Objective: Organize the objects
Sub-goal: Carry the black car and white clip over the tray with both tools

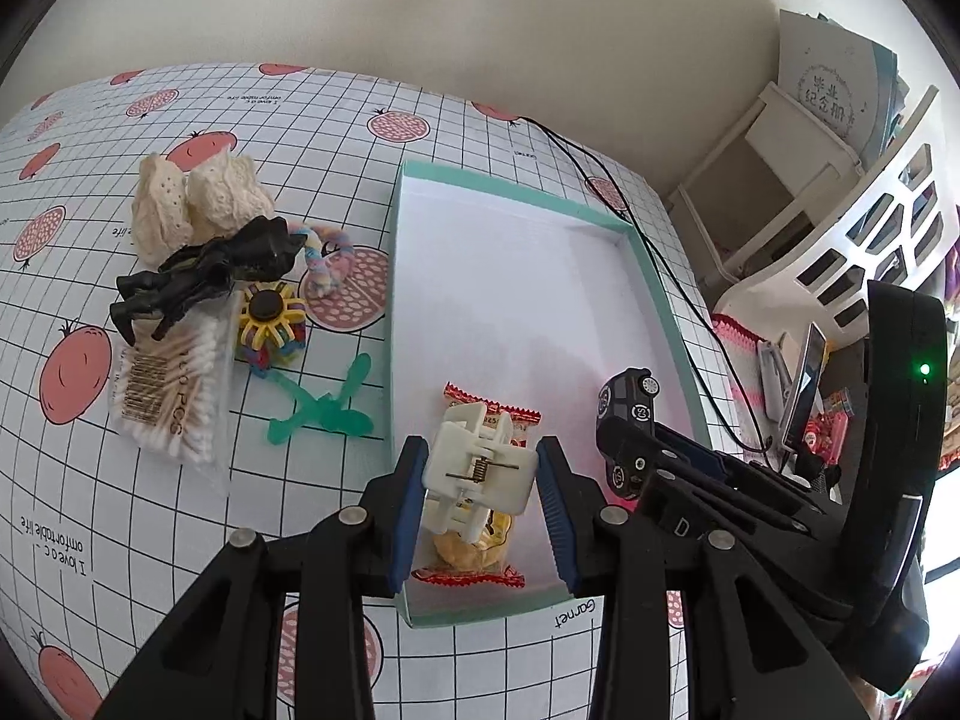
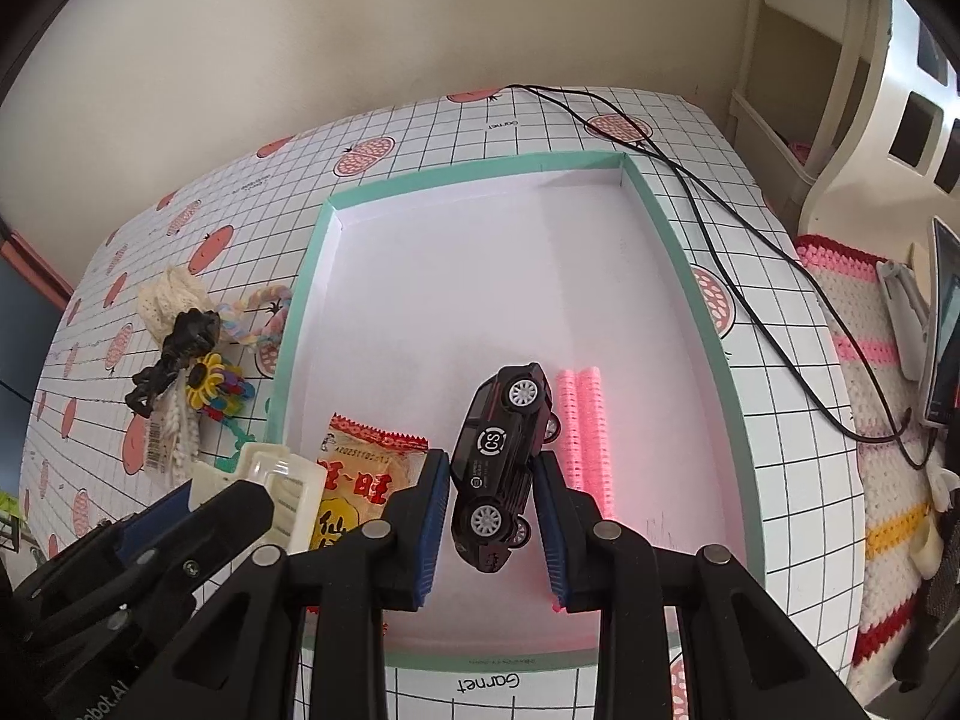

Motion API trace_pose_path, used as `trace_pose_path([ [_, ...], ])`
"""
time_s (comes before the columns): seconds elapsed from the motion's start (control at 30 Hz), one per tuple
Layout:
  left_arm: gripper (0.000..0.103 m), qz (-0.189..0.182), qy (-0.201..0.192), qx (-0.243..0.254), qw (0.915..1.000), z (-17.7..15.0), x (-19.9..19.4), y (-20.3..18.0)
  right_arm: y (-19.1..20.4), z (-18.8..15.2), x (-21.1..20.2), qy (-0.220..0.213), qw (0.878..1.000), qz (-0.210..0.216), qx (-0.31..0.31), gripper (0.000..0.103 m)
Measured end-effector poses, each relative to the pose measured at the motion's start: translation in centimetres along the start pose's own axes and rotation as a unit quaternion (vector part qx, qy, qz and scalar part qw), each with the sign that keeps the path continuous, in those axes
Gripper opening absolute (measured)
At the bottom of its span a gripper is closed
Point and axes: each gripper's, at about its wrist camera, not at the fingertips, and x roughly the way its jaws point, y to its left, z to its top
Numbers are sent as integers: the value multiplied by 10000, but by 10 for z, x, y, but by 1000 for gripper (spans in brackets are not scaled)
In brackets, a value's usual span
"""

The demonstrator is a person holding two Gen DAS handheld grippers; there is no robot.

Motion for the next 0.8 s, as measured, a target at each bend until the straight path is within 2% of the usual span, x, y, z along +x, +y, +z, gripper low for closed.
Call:
trace_pose_path([
  [0.57, 38, 84, 256, -85, 9996, -3, 14, 4, 1, -6, 14, 296, 9995, -83, -54, 32],
  [0.8, 38, 12, 107, 33, 9999, -1, 9, -1, -2, -5, 12, 236, 9996, -127, 25, 32],
])
